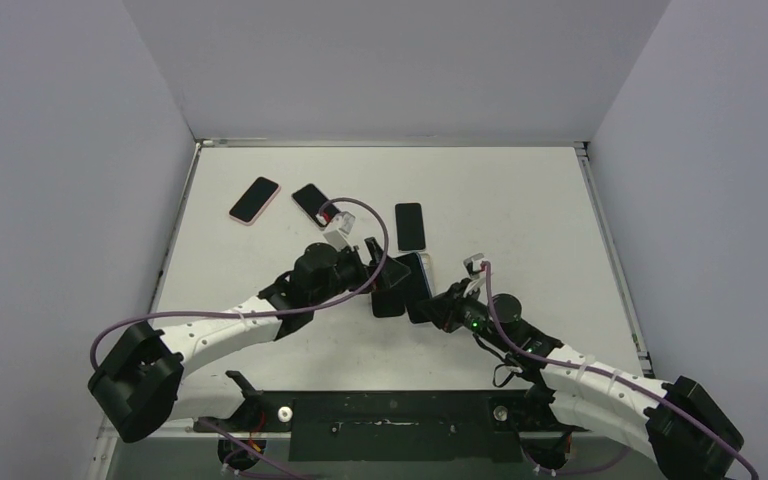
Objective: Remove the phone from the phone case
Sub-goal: Place the phone case at the center of the board, then place the phone at the center of the board.
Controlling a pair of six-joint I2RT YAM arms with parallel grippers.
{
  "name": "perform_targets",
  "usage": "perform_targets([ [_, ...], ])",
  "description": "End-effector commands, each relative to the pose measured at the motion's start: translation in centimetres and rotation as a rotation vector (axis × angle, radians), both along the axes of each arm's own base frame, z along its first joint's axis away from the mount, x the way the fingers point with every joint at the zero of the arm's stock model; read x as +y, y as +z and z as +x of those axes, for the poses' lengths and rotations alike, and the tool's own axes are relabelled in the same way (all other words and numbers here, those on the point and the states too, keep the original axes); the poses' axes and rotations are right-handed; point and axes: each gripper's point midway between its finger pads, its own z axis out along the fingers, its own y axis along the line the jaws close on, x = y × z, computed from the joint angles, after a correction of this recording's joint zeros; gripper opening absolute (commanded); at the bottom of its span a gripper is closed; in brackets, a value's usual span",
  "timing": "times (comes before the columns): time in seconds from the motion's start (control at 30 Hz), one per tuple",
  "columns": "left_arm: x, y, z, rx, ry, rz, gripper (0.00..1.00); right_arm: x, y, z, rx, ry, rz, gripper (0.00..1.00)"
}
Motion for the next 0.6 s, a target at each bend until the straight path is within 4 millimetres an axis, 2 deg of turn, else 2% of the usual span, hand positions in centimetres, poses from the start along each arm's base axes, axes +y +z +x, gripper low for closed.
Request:
perform_targets([
  [0.0, -1.7, 2.2, 1.0, -0.073, 0.011, -0.014, 0.97, 1.1, 6.3, 1.9, -0.182, -0.038, 0.115, 0.00],
  [0.37, -4.6, 1.4, 1.0, -0.068, -0.014, -0.026, 0.97, 2.0, 6.7, 1.6, -0.196, -0.020, 0.133, 0.00],
  [0.57, -5.3, 1.4, 0.7, -0.075, -0.021, -0.051, 0.97, 2.1, 6.5, 1.5, -0.196, -0.021, 0.131, 0.00],
])
